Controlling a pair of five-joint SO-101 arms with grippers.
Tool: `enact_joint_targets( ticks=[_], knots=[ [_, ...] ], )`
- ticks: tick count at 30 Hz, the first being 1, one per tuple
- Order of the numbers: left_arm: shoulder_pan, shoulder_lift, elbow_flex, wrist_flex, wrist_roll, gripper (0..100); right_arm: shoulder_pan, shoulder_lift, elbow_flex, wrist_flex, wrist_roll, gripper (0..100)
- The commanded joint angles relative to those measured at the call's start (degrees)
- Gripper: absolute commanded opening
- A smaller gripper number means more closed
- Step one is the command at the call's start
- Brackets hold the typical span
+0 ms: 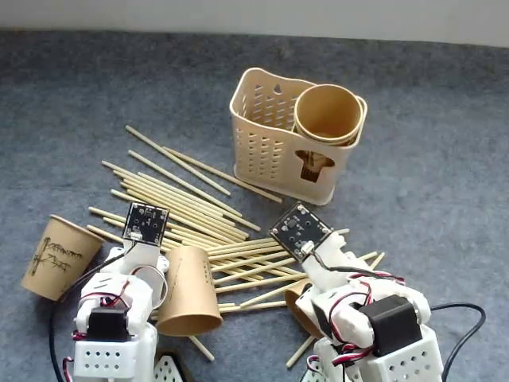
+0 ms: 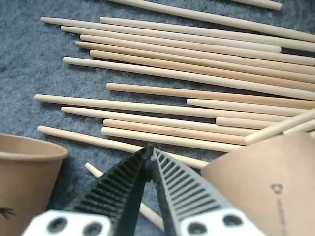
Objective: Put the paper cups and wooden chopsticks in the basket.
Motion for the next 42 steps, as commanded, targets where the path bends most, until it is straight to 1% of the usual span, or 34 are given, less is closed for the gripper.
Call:
enact_joint_targets(
  ticks=[1,8,9,12,17,22,25,31,34,37,42],
  knots=[
    [0.6,-0.1,1.1,0.1,0.1,1,-0.1,0.1,-0.9,-0.9,1.0,18.4],
    [0.6,-0.1,1.1,0.1,0.1,1,-0.1,0.7,-0.4,-2.2,1.1,18.4],
    [0.6,-0.1,1.1,0.1,0.1,1,-0.1,1.5,-0.3,-2.6,1.1,18.4],
    [0.6,-0.1,1.1,0.1,0.1,1,0.0,4.9,-0.3,-2.6,4.7,18.4],
    [0.6,-0.1,1.1,0.1,0.1,1,-0.4,10.2,-0.8,-2.9,5.1,18.4],
    [0.6,-0.1,1.1,0.1,0.1,1,-0.7,12.2,-1.0,-3.2,5.0,18.4],
    [0.6,-0.1,1.1,0.1,0.1,1,-2.9,12.3,-1.0,-3.6,5.0,18.4],
    [0.6,-0.1,1.1,0.1,0.1,1,-10.0,12.5,-5.7,-3.6,-1.2,18.4],
    [0.6,-0.1,1.1,0.1,0.1,1,-12.5,12.6,-7.1,-3.6,-2.4,18.4],
    [0.6,-0.1,1.1,0.1,0.1,1,-13.1,14.9,-5.9,-3.6,-2.4,18.4],
    [0.6,-0.1,1.1,0.1,0.1,1,-13.0,24.9,-5.8,-3.6,-2.4,18.4]
  ],
)
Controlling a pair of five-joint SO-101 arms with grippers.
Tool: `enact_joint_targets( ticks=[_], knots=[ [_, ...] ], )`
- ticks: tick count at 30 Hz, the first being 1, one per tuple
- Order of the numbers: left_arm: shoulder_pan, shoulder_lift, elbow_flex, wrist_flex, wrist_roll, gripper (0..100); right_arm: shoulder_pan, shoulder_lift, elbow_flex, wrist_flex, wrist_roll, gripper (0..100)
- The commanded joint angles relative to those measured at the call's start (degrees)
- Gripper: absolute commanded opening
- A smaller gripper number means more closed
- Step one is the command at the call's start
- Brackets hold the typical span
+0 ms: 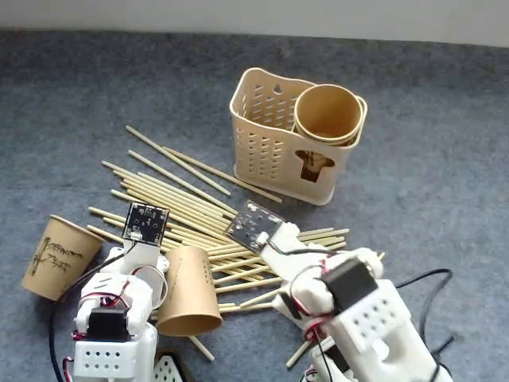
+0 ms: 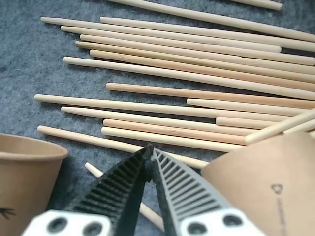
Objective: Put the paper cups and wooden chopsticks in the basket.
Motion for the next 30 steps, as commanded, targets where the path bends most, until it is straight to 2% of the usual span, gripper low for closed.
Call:
enact_joint_targets(
  ticks=[1,4,10,16,21,23,28,30],
  knots=[
    [0.6,-0.1,1.1,0.1,0.1,1,-0.3,8.8,-2.1,-0.7,-0.5,18.4],
    [0.6,-0.1,1.1,0.1,0.1,1,2.6,12.6,-2.1,-1.1,-0.2,18.4],
    [0.6,-0.1,1.1,0.1,0.1,1,10.9,15.6,-2.1,-2.5,9.9,18.4],
    [0.6,-0.1,1.1,0.1,0.1,1,19.4,13.8,-2.1,-2.5,17.2,18.1],
    [0.6,-0.1,1.1,0.1,0.1,1,22.3,9.5,-2.1,-2.5,19.2,18.0],
    [0.6,-0.1,1.1,0.1,0.1,1,23.7,7.1,-2.1,-2.5,20.8,15.6],
    [0.6,-0.1,1.1,0.1,0.1,1,29.6,1.6,-1.6,-7.9,23.9,1.0],
    [0.6,-0.1,1.1,0.1,0.1,1,32.6,0.3,-1.6,-9.0,24.5,0.6]
  ],
)
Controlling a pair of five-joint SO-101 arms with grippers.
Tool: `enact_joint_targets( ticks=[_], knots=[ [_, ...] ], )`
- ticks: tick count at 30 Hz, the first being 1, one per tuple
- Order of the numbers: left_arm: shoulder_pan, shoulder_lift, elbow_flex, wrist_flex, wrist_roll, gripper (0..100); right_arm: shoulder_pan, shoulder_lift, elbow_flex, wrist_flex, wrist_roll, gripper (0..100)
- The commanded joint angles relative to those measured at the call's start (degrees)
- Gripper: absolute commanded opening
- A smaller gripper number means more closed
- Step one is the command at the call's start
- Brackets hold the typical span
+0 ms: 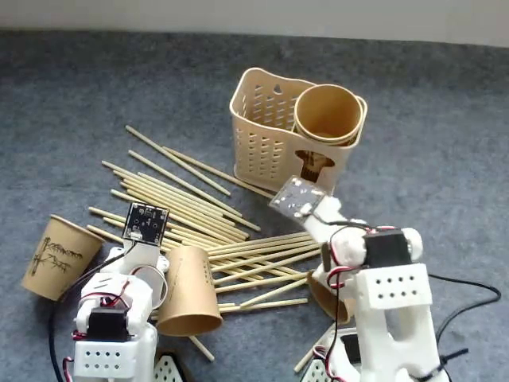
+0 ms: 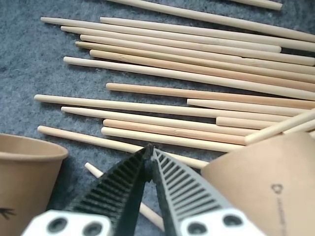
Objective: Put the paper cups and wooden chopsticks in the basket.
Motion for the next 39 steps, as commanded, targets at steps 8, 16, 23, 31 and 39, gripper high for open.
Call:
enact_joint_targets(
  ticks=[8,16,23,31,39],
  knots=[
    [0.6,-0.1,1.1,0.1,0.1,1,8.4,-9.4,-2.0,-1.8,3.3,0.9],
    [0.6,-0.1,1.1,0.1,0.1,1,9.0,-10.1,-6.9,4.9,0.1,1.0],
    [0.6,-0.1,1.1,0.1,0.1,1,11.2,-10.0,-15.0,12.0,-5.1,1.0],
    [0.6,-0.1,1.1,0.1,0.1,1,14.3,-9.9,-13.0,11.6,-7.4,1.0],
    [0.6,-0.1,1.1,0.1,0.1,1,14.5,-9.9,-13.1,12.0,-11.7,1.1]
  ],
)
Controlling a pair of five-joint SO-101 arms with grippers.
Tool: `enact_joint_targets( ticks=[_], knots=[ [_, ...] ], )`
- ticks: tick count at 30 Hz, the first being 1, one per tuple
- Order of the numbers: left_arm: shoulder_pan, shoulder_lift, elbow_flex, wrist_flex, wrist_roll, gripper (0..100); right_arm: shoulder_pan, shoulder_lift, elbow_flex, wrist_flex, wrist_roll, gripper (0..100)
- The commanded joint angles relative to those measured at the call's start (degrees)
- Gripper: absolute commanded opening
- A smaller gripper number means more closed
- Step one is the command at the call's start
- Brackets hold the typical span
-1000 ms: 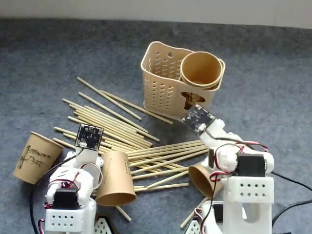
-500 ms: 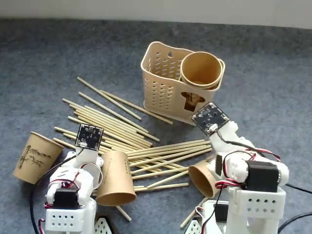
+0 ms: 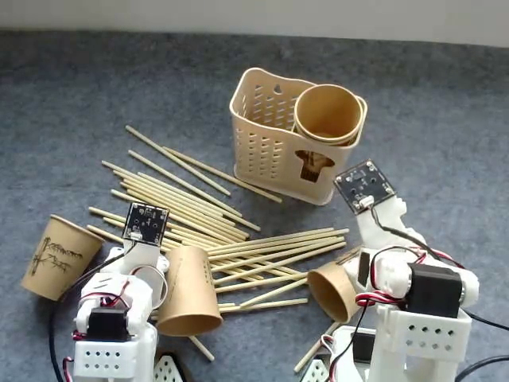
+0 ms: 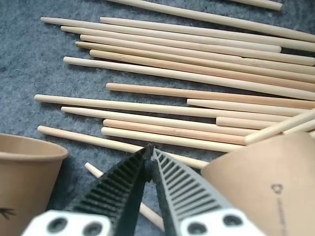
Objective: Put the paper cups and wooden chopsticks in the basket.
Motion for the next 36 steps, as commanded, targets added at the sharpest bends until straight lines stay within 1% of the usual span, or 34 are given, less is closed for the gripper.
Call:
enact_joint_targets(
  ticks=[1,5,8,13,18,21,27,31,34,36],
  knots=[
    [0.6,-0.1,1.1,0.1,0.1,1,0.8,-0.7,-1.3,0.8,-1.4,1.1],
    [0.6,-0.1,1.1,0.1,0.1,1,0.7,-0.6,-1.2,0.8,-1.8,6.0],
    [0.6,-0.1,1.1,0.1,0.1,1,0.1,1.3,-1.2,0.8,-4.7,9.8],
    [0.6,-0.1,1.1,0.1,0.1,1,-6.5,7.6,-1.2,0.8,-5.1,13.4],
    [0.6,-0.1,1.1,0.1,0.1,1,-10.5,10.1,-1.5,0.8,-5.1,23.7],
    [0.6,-0.1,1.1,0.1,0.1,1,-13.0,10.1,-1.6,0.8,-5.1,27.9],
    [0.6,-0.1,1.1,0.1,0.1,1,-20.5,10.6,-0.8,0.8,-5.1,28.3],
    [0.6,-0.1,1.1,0.1,0.1,1,-24.5,10.6,2.6,0.0,-5.3,28.3],
    [0.6,-0.1,1.1,0.1,0.1,1,-25.2,10.6,6.8,-3.4,-4.4,28.3],
    [0.6,-0.1,1.1,0.1,0.1,1,-25.2,10.6,9.7,-5.7,-1.7,28.3]
  ],
)
